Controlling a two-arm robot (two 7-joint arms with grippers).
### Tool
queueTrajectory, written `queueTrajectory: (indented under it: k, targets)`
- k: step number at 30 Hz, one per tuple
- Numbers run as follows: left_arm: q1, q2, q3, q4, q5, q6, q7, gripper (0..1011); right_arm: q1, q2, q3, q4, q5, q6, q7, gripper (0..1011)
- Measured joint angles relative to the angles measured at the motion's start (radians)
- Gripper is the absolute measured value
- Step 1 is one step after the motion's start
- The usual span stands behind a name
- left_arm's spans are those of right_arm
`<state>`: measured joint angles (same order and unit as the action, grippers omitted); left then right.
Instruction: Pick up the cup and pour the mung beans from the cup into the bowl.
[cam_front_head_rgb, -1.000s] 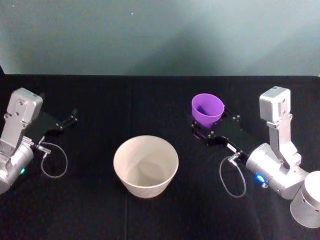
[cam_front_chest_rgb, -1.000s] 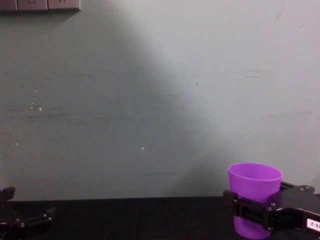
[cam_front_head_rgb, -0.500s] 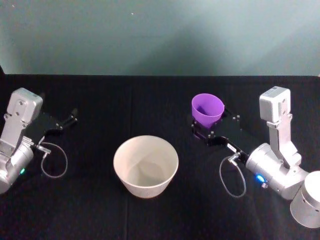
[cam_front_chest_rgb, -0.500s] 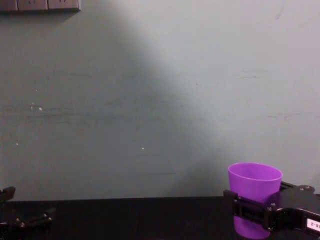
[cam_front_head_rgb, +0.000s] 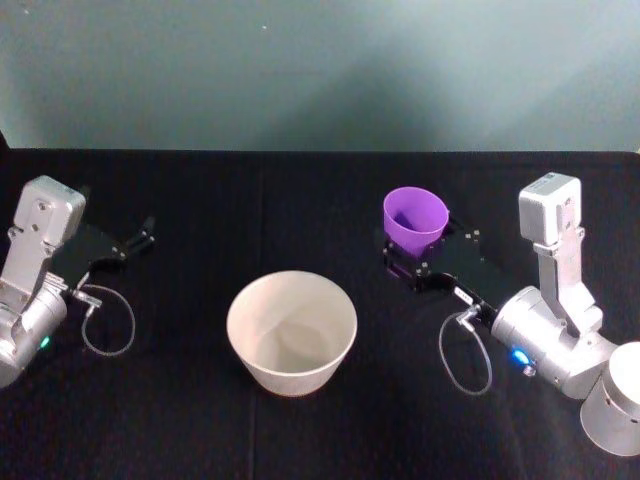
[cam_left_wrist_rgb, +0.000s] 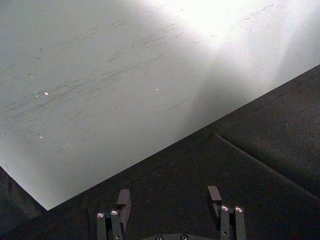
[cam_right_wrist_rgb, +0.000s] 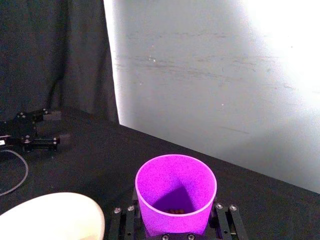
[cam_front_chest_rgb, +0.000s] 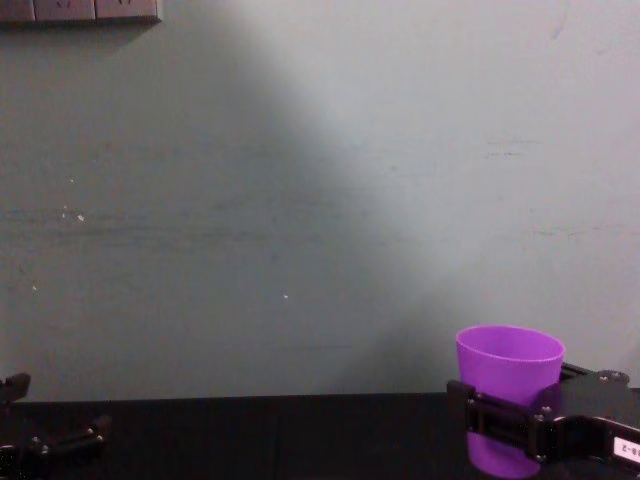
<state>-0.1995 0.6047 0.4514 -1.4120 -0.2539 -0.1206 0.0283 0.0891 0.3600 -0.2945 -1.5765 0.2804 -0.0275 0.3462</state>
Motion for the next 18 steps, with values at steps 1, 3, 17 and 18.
queueTrajectory:
  k: [1, 3, 17, 18]
  targets:
    - [0.000, 0.000, 0.000, 0.000, 0.000, 0.000, 0.000, 1000, 0.000, 0.000, 0.000, 0.000, 0.000, 0.000, 0.000, 724]
    - [0.000, 0.000, 0.000, 0.000, 0.000, 0.000, 0.000, 1000, 0.000, 0.000, 0.000, 0.000, 0.000, 0.000, 0.000, 724]
    - [0.000, 0.000, 0.000, 0.000, 0.000, 0.000, 0.000, 1000, 0.007, 0.011, -0.007, -0.010, -0.028, 0.014, -0.001, 724]
    - [0.000, 0.000, 0.000, 0.000, 0.000, 0.000, 0.000, 1000, 0.008, 0.013, -0.009, -0.013, -0.035, 0.017, -0.002, 724]
